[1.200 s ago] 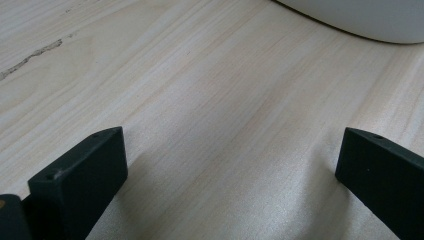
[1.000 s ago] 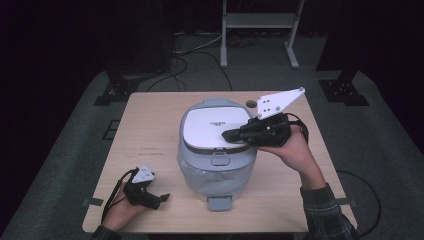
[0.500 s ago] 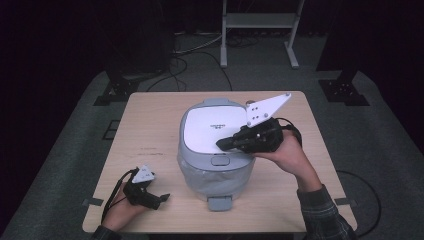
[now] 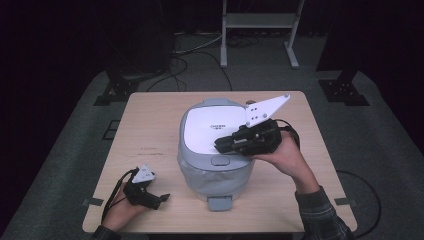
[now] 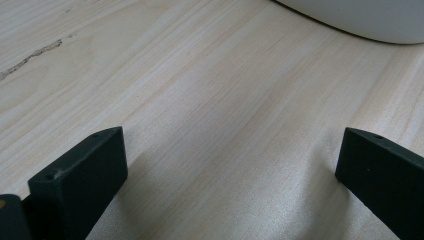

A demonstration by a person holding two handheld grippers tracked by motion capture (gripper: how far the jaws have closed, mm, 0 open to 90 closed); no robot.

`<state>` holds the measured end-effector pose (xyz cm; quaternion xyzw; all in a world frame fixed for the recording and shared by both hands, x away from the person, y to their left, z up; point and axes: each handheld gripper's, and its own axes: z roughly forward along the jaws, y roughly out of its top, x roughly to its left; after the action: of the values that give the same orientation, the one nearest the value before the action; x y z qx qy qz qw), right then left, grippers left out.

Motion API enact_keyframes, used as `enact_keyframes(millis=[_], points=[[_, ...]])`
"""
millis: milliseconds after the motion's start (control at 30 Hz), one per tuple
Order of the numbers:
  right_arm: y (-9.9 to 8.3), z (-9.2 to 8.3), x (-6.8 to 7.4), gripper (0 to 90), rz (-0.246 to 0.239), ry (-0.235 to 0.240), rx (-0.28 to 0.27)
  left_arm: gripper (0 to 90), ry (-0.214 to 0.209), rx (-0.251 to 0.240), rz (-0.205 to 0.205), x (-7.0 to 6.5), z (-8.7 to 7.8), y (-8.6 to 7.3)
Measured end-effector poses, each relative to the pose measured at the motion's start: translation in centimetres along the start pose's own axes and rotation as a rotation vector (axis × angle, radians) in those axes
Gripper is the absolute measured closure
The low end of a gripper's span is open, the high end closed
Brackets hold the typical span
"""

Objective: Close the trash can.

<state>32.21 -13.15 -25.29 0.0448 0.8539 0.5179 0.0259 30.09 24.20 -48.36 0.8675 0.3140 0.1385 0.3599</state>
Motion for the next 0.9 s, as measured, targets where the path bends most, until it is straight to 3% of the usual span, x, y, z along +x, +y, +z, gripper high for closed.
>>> enact_keyframes(millis=[67, 200, 233, 367, 433, 467, 600, 900], points=[[0.0, -0.1, 0.0, 69.1, 0.008, -0.021, -0.007, 0.0, 0.000, 0.000, 0.000, 0.0, 0.0, 0.0], [-0.2, -0.6, 0.0, 56.5, 0.024, -0.109, -0.009, 0.0, 0.000, 0.001, 0.001, 0.0, 0.0, 0.0], [-0.2, -0.6, 0.0, 56.5, 0.024, -0.109, -0.009, 0.0, 0.000, 0.001, 0.001, 0.0, 0.0, 0.0], [-0.7, -1.5, 0.1, 43.0, 0.047, -0.201, -0.009, 0.0, 0.000, -0.001, -0.003, 0.0, 0.1, 0.1], [-0.7, -1.8, 0.1, 40.8, 0.049, -0.214, -0.021, 0.0, 0.000, 0.000, -0.003, 0.0, 0.1, 0.1], [-0.9, -2.5, 0.1, 34.9, 0.063, -0.246, -0.044, 0.0, 0.000, 0.000, -0.003, 0.0, 0.1, 0.1], [-1.5, -3.6, 0.2, 25.4, 0.092, -0.310, -0.060, 0.0, 0.000, 0.000, -0.003, 0.0, 0.1, 0.1], [-3.4, -5.9, 0.5, 17.2, 0.137, -0.397, -0.085, 0.0, 0.001, 0.000, -0.003, 0.0, 0.1, 0.1]])
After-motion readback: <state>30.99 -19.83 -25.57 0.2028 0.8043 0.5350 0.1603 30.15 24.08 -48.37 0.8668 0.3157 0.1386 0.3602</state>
